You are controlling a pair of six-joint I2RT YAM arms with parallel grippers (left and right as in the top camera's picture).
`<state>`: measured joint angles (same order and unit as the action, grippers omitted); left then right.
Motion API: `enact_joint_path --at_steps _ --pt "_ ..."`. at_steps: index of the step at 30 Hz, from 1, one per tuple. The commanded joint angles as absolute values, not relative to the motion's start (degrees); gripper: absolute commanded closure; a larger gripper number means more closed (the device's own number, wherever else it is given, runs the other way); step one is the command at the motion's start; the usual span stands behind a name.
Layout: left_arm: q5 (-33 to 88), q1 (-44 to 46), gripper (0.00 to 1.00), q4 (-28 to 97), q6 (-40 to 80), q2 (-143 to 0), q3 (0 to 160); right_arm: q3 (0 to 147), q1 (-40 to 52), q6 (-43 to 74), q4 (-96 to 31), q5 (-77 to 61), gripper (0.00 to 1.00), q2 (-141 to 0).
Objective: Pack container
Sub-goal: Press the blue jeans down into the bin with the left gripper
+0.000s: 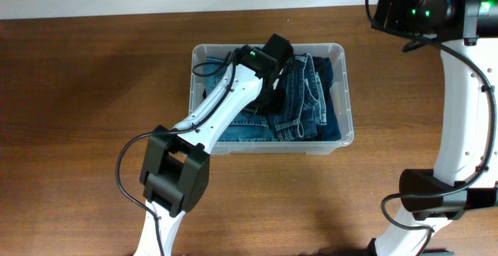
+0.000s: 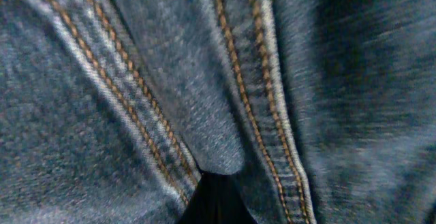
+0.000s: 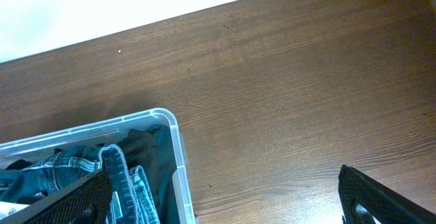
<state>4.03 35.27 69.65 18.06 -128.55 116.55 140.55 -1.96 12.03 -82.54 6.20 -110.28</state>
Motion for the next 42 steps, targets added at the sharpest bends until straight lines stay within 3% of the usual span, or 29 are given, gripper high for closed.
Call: enact_joint_path --at_steps 1,11,27,38,42 --pt "3.2 35.9 1.0 68.9 18.8 -128.5 123.4 140.7 -2.3 12.3 -82.5 6.7 0.02 -110.1" --pt "3.2 36.5 1.0 66.9 20.0 -123.7 131.6 140.7 -2.3 12.3 -82.6 6.7 0.02 -110.1" --pt "7.2 42.1 1.0 64.1 20.5 -140.9 131.6 140.7 -2.3 12.3 -82.6 6.7 0.02 -110.1" --pt "-15.8 36.5 0.99 76.4 20.1 -128.1 140.9 140.7 -2.3 12.3 -82.5 6.7 0.02 -110.1" --pt "-17.8 32.5 0.96 80.8 21.2 -127.6 140.6 140.7 -2.3 12.3 -82.6 6.7 0.02 -110.1"
